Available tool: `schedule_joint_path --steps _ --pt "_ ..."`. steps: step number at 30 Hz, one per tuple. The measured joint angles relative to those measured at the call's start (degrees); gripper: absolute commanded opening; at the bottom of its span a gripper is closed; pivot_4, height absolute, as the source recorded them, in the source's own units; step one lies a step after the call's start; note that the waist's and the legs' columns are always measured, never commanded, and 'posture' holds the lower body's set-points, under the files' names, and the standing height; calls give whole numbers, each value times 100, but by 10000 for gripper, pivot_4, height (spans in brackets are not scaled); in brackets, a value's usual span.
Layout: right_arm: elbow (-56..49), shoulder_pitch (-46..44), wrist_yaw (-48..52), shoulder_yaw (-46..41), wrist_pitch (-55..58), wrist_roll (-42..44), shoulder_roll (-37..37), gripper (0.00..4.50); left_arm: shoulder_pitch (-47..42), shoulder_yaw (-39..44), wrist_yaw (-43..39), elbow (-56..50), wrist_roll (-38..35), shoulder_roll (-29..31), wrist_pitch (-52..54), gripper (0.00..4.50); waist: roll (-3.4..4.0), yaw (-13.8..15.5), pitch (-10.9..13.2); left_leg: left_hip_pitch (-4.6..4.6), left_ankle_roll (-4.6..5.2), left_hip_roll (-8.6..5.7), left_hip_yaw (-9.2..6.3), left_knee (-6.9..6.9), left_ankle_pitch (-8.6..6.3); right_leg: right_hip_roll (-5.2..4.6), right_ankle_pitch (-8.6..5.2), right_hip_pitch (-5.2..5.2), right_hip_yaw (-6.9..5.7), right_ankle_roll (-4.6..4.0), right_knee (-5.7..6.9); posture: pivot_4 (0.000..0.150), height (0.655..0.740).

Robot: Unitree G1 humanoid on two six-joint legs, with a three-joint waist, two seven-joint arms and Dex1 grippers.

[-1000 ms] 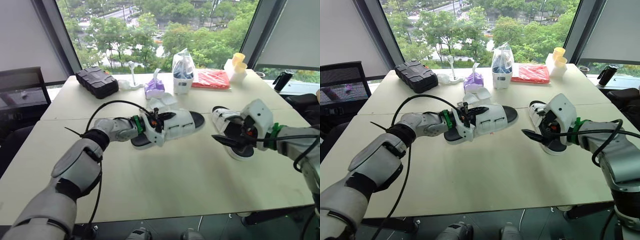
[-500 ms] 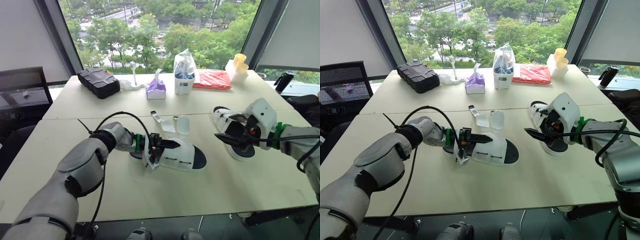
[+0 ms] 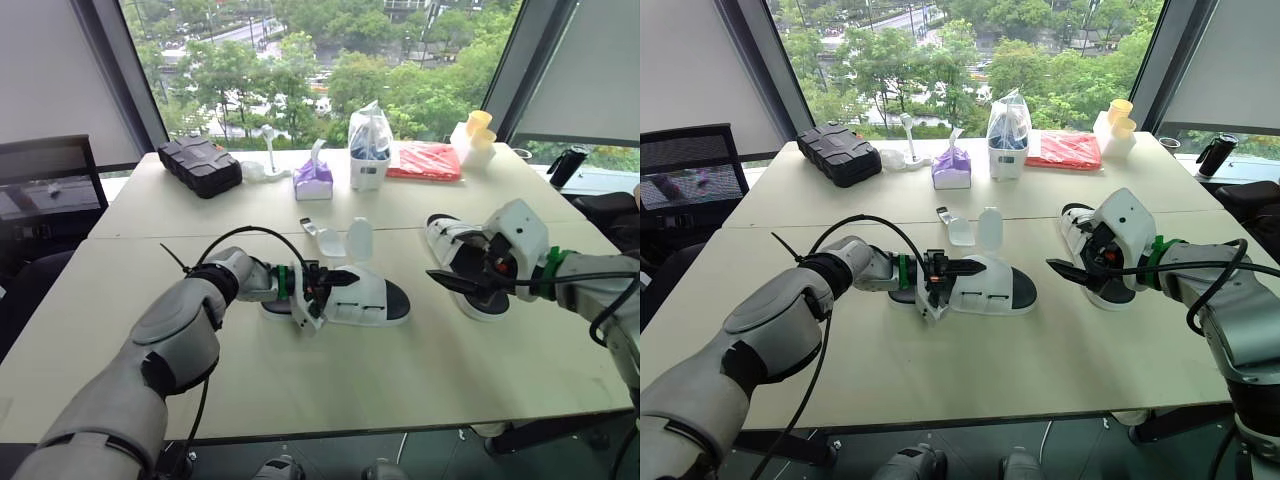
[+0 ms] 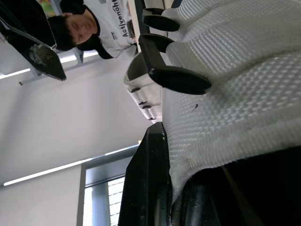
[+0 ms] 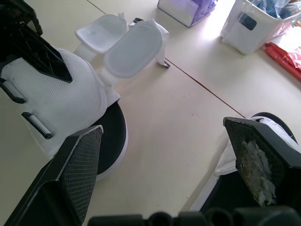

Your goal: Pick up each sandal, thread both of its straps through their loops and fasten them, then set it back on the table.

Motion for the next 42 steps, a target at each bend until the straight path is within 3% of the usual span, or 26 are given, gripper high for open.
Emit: schedule_joint_path --steps 1,8,15,23,27,32,35,37,42 --pt "0 -1 2 4 -10 1 0 45000 15 1 -54 3 -18 -6 -2 9640 0 -4 0 0 0 0 0 0 0 0 0 0 0 0 0 1500 7400" --pt "0 -2 6 24 -17 3 1 45000 131 255 -486 11 -454 85 -185 44512 0 -9 -1 -2 2 1 0 2 -1 0 1 -4 1 0 1 1500 7400" --pt "1 -12 5 164 -31 6 30 45000 140 575 -1137 -49 -913 604 -732 44837 -1 -36 -1 -2 2 4 1 -5 -2 0 1 -14 5 0 3 1500 7400" --pt "85 -89 6 568 -357 -65 269 45000 468 1636 -3188 215 -2415 1291 -1875 44837 -1 -26 -1 -4 2 1 2 -1 -2 0 1 -15 5 0 3 1500 7400" --pt "361 -188 51 922 -778 -262 389 45000 849 2721 -5277 497 -4048 1230 -2019 44837 0 -18 -2 -9 3 -1 0 7 -2 -1 1 -13 0 -1 3 1500 7400" --pt "1073 -346 171 1358 -1497 -638 629 45000 1677 4308 -9623 -196 -6886 1004 -115 44837 4 -96 -4 -11 5 2 -2 7 -2 1 1 -19 0 -2 6 1500 7400" --pt "1350 -371 243 1496 -1802 -836 685 36949 2039 4828 -10834 -1068 -7897 948 1411 45000 4 -157 -4 -20 5 2 -9 10 -2 3 1 -25 -3 -2 9 1500 7400" --pt "1587 -373 298 1590 -2058 -1011 726 27288 2239 5122 -11315 -1943 -8517 937 2717 45000 5 -194 -4 -19 5 2 -9 9 -2 4 1 -26 -1 -2 13 1500 7400" --pt "2224 -344 542 1675 -2814 -1180 997 3174 2755 5441 -11295 -3455 -9253 819 5265 45000 8 -209 -6 -10 4 5 -9 8 -2 9 1 -25 3 -2 21 1500 7400"
